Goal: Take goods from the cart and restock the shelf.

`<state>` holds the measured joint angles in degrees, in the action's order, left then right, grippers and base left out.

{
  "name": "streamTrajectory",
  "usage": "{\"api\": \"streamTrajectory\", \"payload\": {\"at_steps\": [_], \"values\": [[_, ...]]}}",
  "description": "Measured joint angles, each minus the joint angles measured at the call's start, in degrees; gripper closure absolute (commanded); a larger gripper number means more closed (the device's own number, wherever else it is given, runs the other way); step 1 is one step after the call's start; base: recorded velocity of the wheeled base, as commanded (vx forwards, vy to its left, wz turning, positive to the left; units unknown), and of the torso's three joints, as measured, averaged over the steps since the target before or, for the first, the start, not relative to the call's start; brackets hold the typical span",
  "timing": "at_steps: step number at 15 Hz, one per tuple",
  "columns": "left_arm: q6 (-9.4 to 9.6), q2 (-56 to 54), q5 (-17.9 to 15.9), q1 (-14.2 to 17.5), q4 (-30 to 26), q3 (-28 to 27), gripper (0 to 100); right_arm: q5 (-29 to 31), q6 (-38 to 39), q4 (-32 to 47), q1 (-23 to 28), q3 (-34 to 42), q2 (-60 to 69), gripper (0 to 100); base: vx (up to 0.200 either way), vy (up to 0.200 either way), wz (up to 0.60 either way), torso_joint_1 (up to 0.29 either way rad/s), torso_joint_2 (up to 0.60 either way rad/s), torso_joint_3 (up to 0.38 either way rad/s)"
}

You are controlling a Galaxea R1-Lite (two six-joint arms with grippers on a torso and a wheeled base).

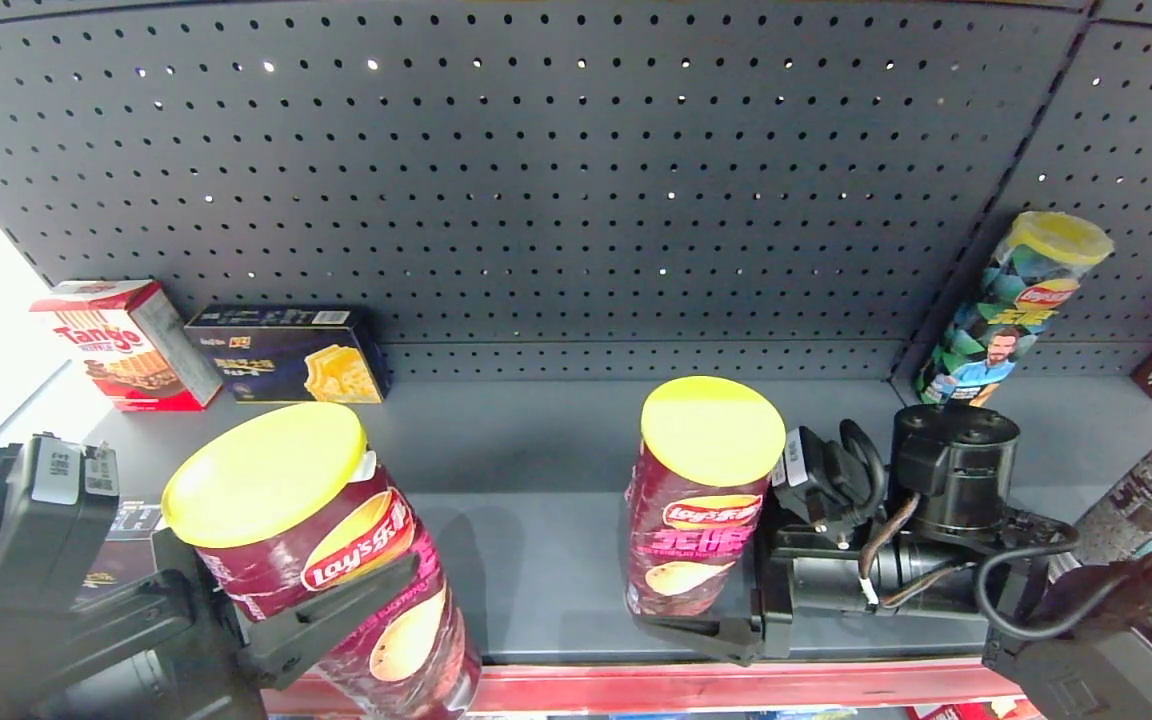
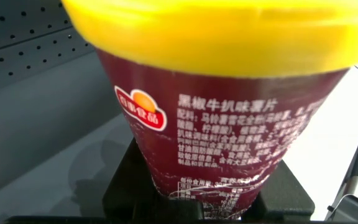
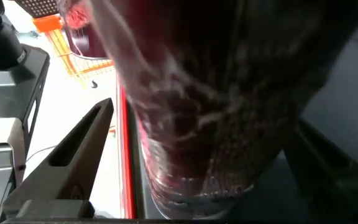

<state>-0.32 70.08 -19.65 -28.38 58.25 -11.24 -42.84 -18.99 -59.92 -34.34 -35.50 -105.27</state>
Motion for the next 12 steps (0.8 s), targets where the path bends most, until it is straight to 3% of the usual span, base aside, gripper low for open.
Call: {"api": "streamTrajectory", "payload": {"at_steps": [7,12], "values": [[0.0,-0.1,-0.1,0.0,0.0,0.2,100,5.4,0.2,1.0,1.1,3.3,8.8,0,0.0,0.0,0.0,0.0,0.0,0.0],[-0.01,-0.2,-0.1,-0.1,0.0,1.3,100,12.7,0.3,5.2,1.2,6.1,18.6,0,0.0,0.0,0.0,0.0,0.0,0.0]]}}
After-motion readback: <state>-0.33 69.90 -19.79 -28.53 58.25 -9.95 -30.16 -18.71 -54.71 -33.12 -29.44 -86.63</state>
